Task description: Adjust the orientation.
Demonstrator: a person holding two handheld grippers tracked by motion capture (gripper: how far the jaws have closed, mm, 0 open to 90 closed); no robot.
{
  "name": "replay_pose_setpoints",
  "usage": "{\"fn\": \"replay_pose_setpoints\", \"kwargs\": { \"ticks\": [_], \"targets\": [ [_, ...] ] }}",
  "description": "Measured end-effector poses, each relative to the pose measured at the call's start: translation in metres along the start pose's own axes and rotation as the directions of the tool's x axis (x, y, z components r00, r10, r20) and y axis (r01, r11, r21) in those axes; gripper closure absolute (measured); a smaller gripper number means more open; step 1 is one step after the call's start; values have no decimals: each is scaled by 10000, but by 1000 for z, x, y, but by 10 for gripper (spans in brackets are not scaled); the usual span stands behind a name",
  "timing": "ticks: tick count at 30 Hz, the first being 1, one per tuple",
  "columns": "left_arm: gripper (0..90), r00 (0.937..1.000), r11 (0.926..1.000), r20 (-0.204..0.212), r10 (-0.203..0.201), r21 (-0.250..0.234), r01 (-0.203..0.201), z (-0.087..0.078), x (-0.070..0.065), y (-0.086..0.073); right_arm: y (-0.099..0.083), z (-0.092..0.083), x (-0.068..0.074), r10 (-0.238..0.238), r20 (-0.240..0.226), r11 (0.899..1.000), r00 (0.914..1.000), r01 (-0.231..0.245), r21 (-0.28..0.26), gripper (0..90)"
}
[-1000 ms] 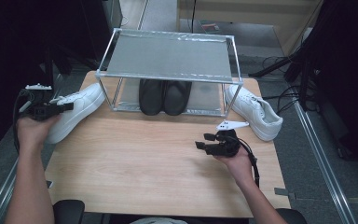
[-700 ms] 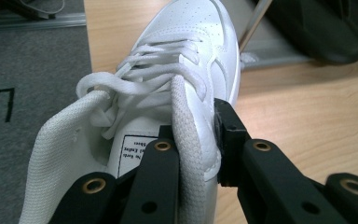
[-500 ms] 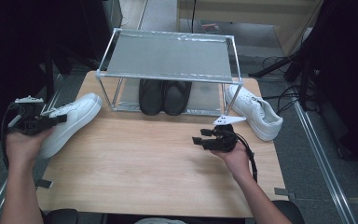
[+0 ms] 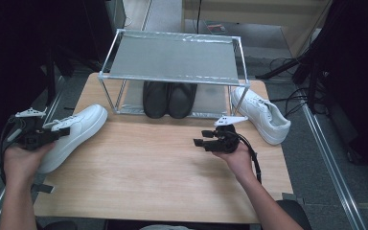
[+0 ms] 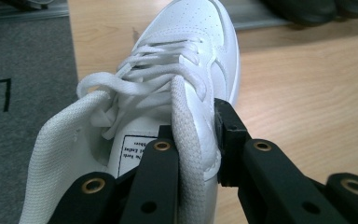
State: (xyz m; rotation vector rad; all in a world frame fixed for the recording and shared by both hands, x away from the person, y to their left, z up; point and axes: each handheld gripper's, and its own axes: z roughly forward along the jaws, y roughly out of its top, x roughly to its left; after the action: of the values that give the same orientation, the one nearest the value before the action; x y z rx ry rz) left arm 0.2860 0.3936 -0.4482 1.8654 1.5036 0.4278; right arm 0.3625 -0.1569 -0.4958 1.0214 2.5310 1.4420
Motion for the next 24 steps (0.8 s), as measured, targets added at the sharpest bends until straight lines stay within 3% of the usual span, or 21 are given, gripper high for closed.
{"fn": "replay_pose_setpoints", "kwargs": {
  "ticks": [7,10,14,21,24],
  "targets": [
    [810,9978,9982,309,578,161,-583,-4,-20,-5,4,6,1,-85,-135,9999,9999,86,88,440],
    [809,9930,9949,645,993,91,-1001,-7,-29,-4,5,8,2,-122,-188,9999,9997,125,116,440],
    [809,9868,9922,1034,1250,-146,-1242,-8,-43,-2,7,11,2,-165,-255,9997,9995,169,165,440],
    [809,9713,9830,1515,1835,-191,-1828,-2,-71,4,7,13,3,-256,-286,9996,9993,260,144,440],
    [809,9595,9778,1897,2081,-138,-2093,4,-82,7,7,12,4,-207,-285,9996,9994,213,190,440]
  ]
}}
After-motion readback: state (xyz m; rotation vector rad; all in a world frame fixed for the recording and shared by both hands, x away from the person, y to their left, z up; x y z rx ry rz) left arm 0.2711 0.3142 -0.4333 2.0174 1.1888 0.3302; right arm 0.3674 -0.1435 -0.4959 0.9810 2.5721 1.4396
